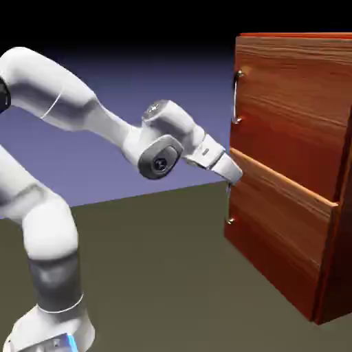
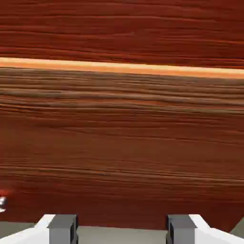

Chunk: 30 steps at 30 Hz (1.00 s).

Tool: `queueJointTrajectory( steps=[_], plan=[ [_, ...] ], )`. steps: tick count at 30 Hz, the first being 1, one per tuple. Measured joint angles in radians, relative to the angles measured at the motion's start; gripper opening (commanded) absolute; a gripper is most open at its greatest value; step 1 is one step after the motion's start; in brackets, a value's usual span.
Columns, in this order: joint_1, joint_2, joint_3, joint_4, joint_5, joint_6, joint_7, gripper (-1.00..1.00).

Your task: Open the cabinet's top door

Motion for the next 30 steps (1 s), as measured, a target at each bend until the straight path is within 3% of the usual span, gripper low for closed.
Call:
queueJointTrajectory(
  steps=[30],
  plan=[
    [-0.784,-0.684,0.699,0.343,1.305,-0.255,-0.381,0.00]
  ],
)
